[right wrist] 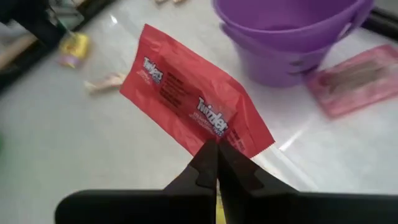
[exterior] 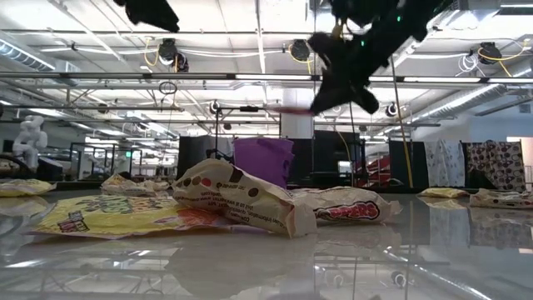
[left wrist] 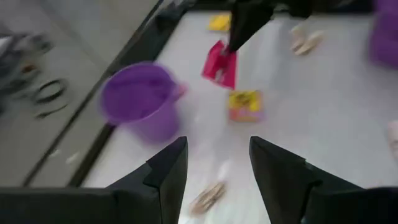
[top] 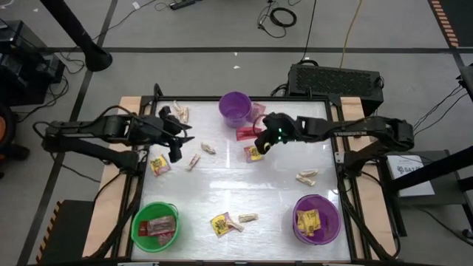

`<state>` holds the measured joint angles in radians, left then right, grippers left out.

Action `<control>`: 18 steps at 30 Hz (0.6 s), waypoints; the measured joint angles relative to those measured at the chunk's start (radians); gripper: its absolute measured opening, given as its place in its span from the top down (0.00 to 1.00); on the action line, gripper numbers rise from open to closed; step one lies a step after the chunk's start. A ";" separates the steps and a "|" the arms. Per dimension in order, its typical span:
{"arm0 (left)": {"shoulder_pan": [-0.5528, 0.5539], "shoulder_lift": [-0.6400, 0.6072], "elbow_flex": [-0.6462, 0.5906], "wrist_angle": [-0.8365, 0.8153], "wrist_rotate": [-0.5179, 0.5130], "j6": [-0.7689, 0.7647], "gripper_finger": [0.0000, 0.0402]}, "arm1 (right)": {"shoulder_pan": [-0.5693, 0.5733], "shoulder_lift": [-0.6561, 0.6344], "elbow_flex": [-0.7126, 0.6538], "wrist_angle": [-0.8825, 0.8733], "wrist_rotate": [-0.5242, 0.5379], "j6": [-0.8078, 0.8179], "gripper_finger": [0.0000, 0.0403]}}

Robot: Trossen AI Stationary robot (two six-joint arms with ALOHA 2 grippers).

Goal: Sort candy by brand, put in halloween buckets
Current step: Put the red candy into the green bucket

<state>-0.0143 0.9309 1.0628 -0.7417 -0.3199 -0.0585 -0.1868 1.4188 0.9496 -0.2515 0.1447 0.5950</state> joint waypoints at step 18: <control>0.170 0.117 -0.352 0.684 0.654 -0.601 0.55 | 0.294 0.086 0.181 -0.018 0.405 0.206 1.00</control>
<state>0.1554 1.0476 0.7110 -0.0582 0.3340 -0.6599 0.1074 1.5048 1.1310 -0.2698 0.5499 0.8013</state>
